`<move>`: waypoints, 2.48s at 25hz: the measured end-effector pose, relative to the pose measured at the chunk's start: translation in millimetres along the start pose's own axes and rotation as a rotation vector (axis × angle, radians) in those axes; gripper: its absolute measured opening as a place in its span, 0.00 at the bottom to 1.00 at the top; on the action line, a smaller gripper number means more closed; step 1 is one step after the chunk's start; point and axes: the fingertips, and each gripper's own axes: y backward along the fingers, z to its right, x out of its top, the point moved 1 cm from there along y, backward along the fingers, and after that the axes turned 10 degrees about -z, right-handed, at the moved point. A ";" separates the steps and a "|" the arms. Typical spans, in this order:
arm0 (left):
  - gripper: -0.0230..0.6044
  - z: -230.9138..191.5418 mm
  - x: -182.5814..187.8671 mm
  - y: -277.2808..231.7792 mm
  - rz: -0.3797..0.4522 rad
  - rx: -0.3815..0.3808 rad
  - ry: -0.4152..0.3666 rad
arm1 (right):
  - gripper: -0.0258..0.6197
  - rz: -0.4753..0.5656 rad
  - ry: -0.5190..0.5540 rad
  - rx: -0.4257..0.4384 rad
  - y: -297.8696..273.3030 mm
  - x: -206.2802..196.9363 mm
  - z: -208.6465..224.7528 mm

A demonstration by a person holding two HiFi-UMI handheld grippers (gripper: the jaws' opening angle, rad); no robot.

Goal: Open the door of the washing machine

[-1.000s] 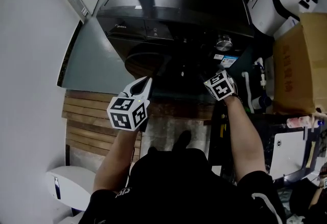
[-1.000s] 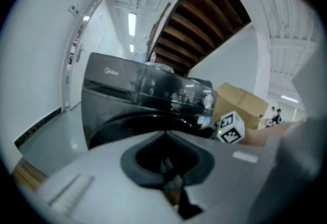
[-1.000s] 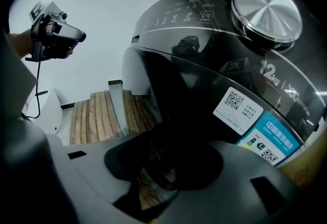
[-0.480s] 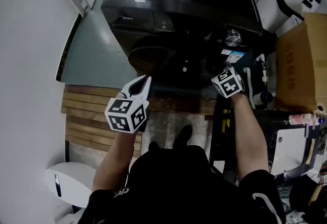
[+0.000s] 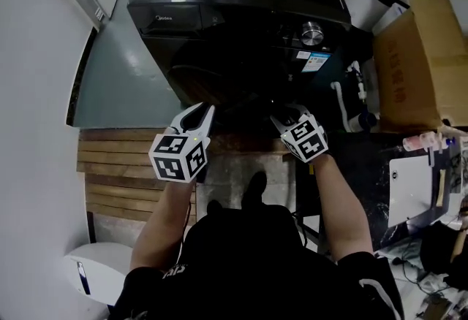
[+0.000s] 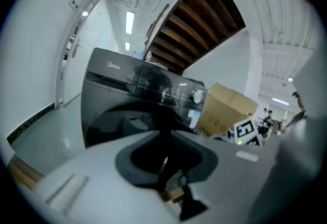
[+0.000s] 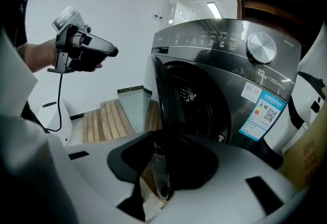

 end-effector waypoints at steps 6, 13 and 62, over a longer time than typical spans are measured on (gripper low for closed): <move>0.25 19.0 -19.9 13.8 -0.027 -0.043 -0.027 | 0.19 0.005 -0.031 -0.002 13.5 -2.7 -39.3; 0.30 30.4 -42.1 40.5 -0.044 -0.074 -0.045 | 0.16 0.017 -0.063 0.039 26.5 0.1 -93.7; 0.22 -124.8 -131.6 197.6 -0.056 0.249 -0.008 | 0.13 0.319 0.037 0.276 76.5 102.7 -274.5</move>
